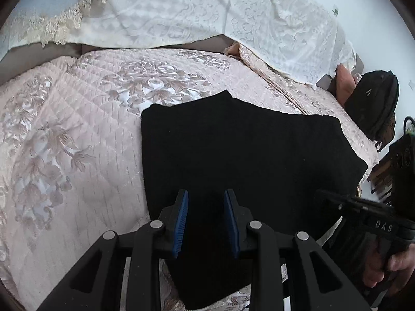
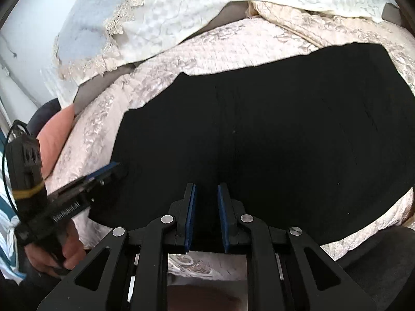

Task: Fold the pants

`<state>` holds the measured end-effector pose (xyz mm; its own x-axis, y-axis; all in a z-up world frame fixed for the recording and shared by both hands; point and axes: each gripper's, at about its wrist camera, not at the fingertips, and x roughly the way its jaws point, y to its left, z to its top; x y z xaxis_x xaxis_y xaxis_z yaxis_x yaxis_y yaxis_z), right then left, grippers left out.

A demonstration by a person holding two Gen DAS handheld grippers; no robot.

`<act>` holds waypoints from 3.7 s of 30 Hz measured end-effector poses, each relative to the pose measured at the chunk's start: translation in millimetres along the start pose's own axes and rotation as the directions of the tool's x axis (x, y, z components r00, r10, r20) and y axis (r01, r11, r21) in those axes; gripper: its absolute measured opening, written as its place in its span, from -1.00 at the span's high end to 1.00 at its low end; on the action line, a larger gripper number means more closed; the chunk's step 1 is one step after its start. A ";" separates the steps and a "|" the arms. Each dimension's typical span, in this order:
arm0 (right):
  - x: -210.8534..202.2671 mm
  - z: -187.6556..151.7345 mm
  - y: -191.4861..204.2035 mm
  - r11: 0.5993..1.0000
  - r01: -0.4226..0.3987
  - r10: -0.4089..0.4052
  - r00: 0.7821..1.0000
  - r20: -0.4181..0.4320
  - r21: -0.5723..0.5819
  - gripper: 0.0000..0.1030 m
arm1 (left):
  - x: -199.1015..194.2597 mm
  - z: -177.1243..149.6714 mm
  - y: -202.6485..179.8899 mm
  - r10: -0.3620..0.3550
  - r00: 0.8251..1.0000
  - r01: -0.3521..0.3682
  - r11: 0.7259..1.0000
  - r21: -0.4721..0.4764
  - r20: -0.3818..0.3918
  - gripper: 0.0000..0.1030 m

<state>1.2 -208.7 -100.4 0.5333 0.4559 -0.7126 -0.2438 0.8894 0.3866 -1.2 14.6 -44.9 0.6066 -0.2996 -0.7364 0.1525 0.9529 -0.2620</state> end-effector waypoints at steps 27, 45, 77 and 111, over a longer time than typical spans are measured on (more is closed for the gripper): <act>-12.1 10.4 9.5 0.994 0.075 -0.070 0.995 0.065 -0.076 0.55 | -14.3 12.2 -10.5 0.034 0.998 -0.035 0.999 0.026 0.047 0.41; -49.1 8.5 -37.4 0.997 0.065 -0.072 0.988 0.138 0.053 0.21 | -13.3 -9.9 -28.7 0.042 0.999 -0.040 0.997 0.072 -0.017 0.40; -96.5 17.7 -179.2 0.861 -0.072 -0.089 0.954 0.288 0.504 -0.18 | 9.3 4.8 -49.6 0.039 0.997 -0.033 0.995 0.095 -0.064 0.40; -113.3 84.4 -63.8 0.956 -0.148 0.049 0.933 0.357 0.254 0.60 | -23.2 -1.5 6.9 0.047 0.999 -0.047 0.997 -0.060 0.007 0.40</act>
<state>24.7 -319.9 5.1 0.7745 0.4576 -0.4368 -0.1059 0.7746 0.6235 -15.3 28.1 -30.6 0.6185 -0.2541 -0.7436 0.0773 0.9614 -0.2642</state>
